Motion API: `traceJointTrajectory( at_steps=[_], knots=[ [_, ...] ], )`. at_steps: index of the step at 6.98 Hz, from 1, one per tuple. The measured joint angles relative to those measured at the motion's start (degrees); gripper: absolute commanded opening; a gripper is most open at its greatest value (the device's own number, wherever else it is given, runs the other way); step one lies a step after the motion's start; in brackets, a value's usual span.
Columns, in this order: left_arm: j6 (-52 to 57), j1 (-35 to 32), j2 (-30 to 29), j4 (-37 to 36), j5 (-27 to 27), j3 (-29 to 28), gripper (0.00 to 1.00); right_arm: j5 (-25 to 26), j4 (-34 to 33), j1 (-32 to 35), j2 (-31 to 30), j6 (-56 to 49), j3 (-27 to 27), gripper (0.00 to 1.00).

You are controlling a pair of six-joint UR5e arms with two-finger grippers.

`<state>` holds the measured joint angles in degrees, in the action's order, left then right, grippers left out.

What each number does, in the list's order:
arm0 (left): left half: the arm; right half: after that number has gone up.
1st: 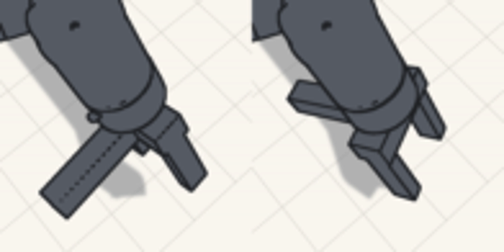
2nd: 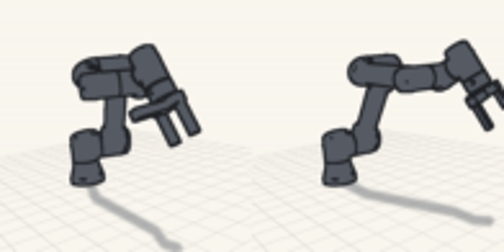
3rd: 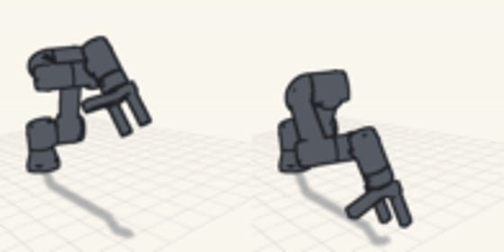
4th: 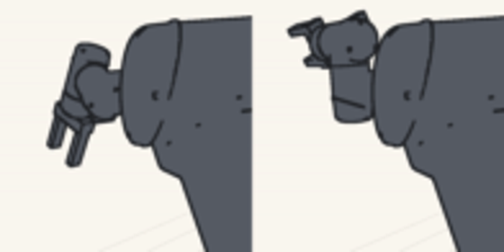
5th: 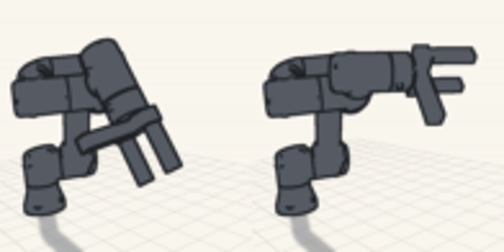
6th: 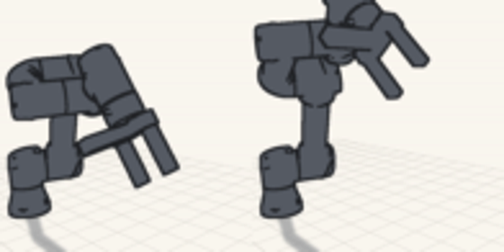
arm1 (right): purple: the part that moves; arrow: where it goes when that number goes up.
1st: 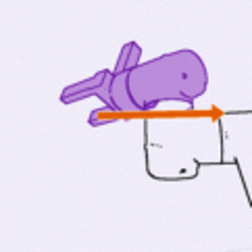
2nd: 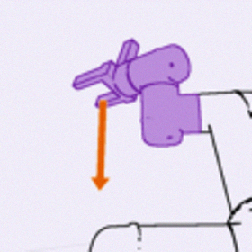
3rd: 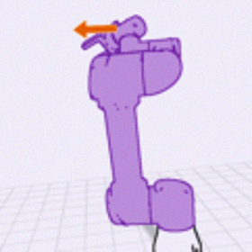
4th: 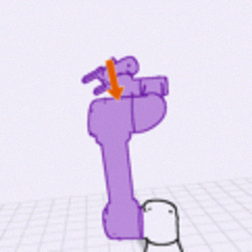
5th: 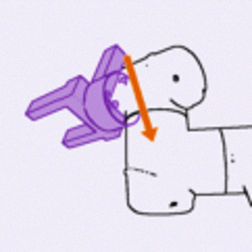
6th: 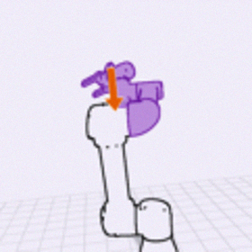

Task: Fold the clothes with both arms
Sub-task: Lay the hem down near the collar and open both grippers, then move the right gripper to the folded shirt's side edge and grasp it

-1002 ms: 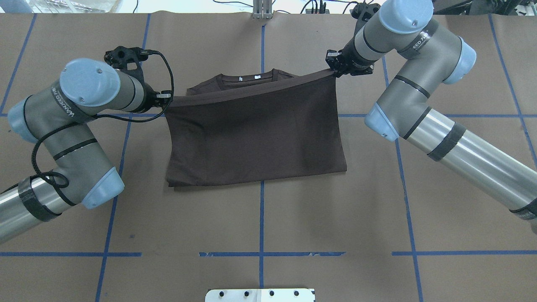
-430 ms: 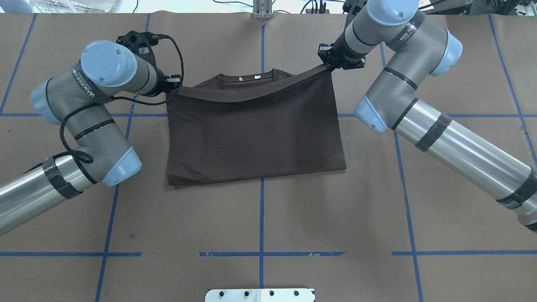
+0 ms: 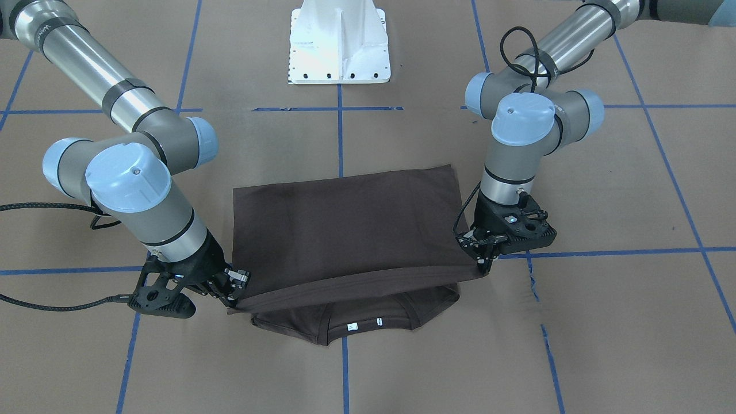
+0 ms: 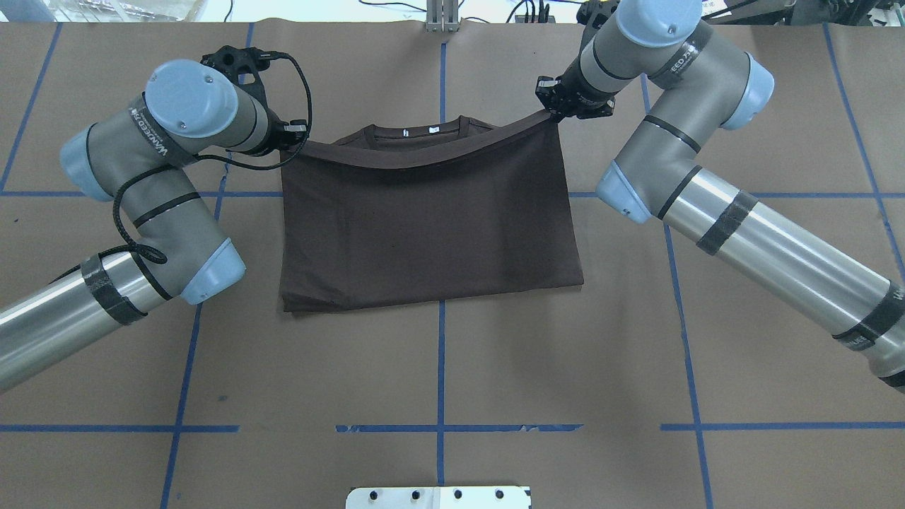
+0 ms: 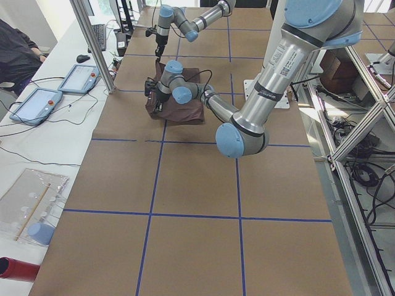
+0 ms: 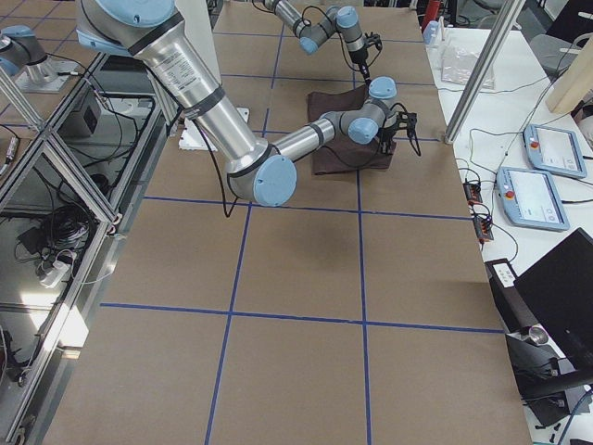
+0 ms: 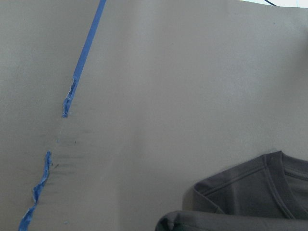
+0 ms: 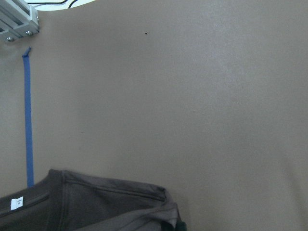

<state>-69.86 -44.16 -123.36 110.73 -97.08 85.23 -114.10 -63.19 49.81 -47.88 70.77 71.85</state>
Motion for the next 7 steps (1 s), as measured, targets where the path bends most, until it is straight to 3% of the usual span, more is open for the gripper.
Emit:
traceJointTrajectory(
  at_steps=[1, 2, 4, 5, 7],
  knots=[
    [0.4, 0.0, -0.1, 0.1, 0.1, 0.0, 0.95, -0.1, 0.8, 0.0, -0.2, 0.0, 0.0, 0.99],
    [0.7, 0.1, -0.2, 0.4, 0.2, -0.1, 1.00, -0.2, 2.1, -0.2, -0.5, 0.1, 0.0, 1.00],
    [0.7, 0.2, -0.4, 1.9, 0.4, -0.5, 1.00, -0.4, 4.2, -0.8, -1.8, 0.3, 1.0, 1.00],
    [0.6, 0.3, -0.4, 2.5, 0.4, -0.4, 1.00, -0.5, 4.9, -1.5, -4.0, 0.8, 3.9, 1.00],
    [0.1, 0.4, -0.5, 2.9, 0.3, 0.3, 1.00, -0.3, 2.7, -4.2, -13.6, 2.3, 15.9, 1.00]
  ],
)
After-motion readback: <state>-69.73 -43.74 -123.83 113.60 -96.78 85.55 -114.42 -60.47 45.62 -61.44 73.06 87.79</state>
